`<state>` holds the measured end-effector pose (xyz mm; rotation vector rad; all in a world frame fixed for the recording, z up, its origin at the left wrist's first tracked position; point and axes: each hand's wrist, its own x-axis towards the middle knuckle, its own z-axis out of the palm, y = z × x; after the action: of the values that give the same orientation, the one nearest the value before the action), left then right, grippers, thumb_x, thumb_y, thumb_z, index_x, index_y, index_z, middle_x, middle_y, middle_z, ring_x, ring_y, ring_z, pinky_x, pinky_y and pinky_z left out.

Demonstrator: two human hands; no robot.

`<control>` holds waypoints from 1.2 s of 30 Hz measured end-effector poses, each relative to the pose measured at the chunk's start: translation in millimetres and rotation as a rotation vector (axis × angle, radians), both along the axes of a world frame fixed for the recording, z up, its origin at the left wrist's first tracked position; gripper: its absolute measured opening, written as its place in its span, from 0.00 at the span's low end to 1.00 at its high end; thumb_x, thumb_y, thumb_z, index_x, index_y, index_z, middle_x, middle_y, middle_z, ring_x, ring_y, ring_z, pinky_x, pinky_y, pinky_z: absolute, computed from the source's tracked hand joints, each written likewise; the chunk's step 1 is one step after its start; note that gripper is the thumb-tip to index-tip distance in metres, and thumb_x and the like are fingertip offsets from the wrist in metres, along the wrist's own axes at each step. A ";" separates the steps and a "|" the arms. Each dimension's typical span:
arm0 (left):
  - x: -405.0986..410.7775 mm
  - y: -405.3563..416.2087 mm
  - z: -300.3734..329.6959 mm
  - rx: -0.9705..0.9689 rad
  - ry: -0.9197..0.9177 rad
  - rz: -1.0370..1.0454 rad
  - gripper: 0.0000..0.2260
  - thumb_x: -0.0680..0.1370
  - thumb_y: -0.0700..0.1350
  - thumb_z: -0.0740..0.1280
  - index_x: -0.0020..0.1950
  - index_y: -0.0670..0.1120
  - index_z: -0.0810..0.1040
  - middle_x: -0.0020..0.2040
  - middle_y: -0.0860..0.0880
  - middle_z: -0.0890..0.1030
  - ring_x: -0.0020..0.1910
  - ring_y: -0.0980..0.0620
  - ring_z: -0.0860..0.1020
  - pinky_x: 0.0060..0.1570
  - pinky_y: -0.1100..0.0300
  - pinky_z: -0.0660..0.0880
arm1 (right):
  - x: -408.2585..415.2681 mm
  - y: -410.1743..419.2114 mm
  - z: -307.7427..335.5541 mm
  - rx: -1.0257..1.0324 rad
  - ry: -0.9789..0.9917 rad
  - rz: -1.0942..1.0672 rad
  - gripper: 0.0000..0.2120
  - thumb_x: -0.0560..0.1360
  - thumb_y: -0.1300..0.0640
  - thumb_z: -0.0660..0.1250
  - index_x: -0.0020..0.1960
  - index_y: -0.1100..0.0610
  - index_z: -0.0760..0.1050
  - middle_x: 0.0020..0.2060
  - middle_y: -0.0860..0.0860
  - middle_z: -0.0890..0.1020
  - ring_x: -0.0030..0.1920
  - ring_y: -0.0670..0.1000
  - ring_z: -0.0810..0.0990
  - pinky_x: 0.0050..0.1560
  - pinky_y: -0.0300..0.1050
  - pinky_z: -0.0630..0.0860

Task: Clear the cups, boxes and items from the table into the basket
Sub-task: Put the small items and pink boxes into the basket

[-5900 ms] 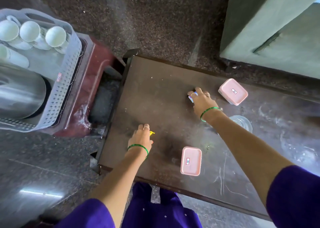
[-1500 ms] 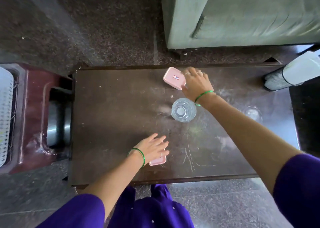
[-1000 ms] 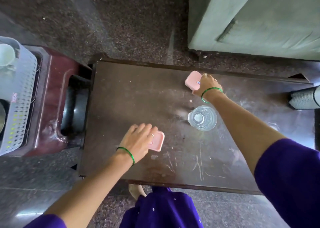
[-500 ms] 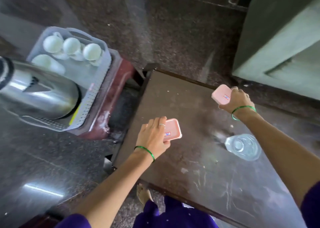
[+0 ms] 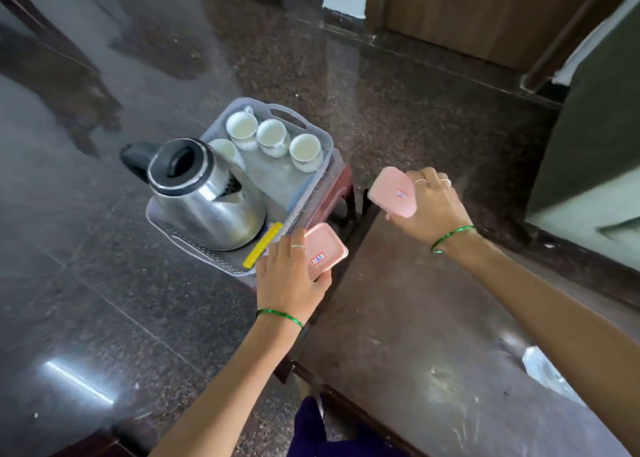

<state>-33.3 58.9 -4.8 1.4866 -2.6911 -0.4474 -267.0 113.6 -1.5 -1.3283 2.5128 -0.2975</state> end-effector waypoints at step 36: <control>49.2 -94.1 -15.8 0.157 -0.004 -0.062 0.33 0.61 0.53 0.77 0.63 0.41 0.77 0.53 0.45 0.81 0.50 0.43 0.81 0.43 0.51 0.78 | 123.3 -238.9 -48.2 0.145 0.094 0.255 0.31 0.74 0.43 0.65 0.69 0.61 0.64 0.62 0.59 0.72 0.65 0.60 0.68 0.61 0.54 0.71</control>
<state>15.9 -35.2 -20.6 1.4426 -2.7687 -0.6748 -143.6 -125.3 -49.7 -1.6128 2.3501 0.0017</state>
